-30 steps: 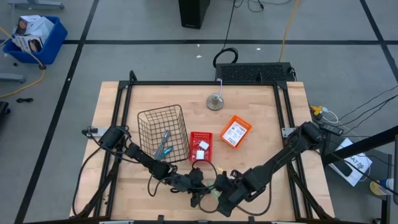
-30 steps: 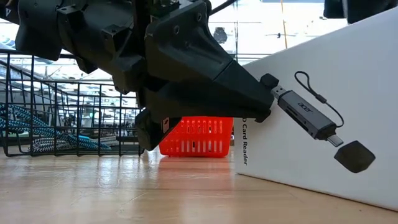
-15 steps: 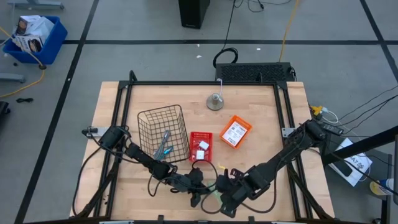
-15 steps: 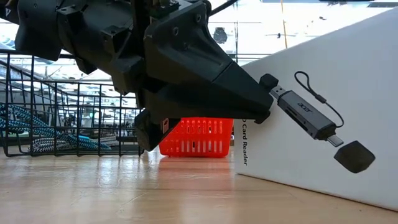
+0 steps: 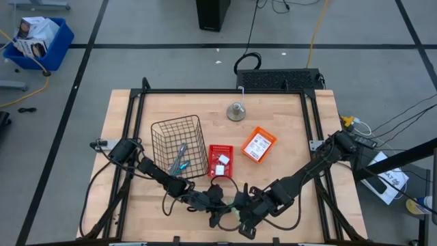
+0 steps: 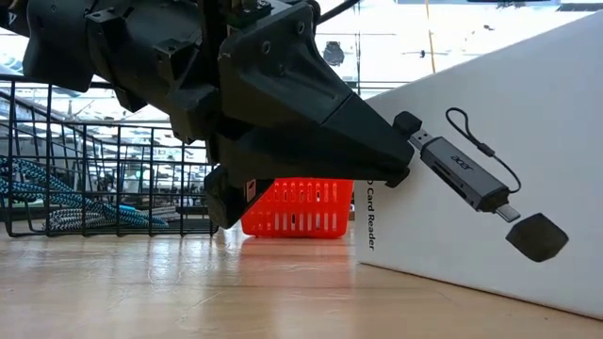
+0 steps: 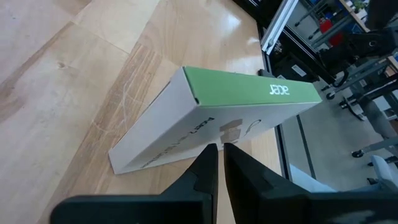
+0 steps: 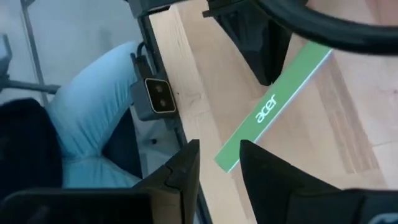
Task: Pick and place items into bin
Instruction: Put the card reader box into the orange basket
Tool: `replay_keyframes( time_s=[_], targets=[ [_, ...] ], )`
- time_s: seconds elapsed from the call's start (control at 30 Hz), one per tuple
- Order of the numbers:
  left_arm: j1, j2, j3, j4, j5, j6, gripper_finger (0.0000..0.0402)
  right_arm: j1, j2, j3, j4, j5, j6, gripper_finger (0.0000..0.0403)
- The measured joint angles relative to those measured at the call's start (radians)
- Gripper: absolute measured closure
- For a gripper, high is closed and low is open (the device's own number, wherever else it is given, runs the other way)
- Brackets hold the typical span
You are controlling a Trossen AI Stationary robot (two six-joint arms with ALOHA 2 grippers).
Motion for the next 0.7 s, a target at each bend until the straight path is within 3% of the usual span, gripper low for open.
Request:
replay_keyframes(
  time_s=[0.23,0.53,0.7],
  targets=[
    [0.000,0.000,0.000,0.000,0.000,0.001,0.0371,-0.006,0.000,0.000,0.042,0.002,0.100,0.0285],
    [0.000,0.000,0.000,0.000,0.000,0.003,0.0371,0.000,0.000,-0.001,0.033,0.059,0.080,0.0163],
    [0.000,0.000,0.000,0.000,0.000,0.004,0.0371,0.004,0.007,-0.001,-0.011,0.084,0.088,0.0134]
  ],
)
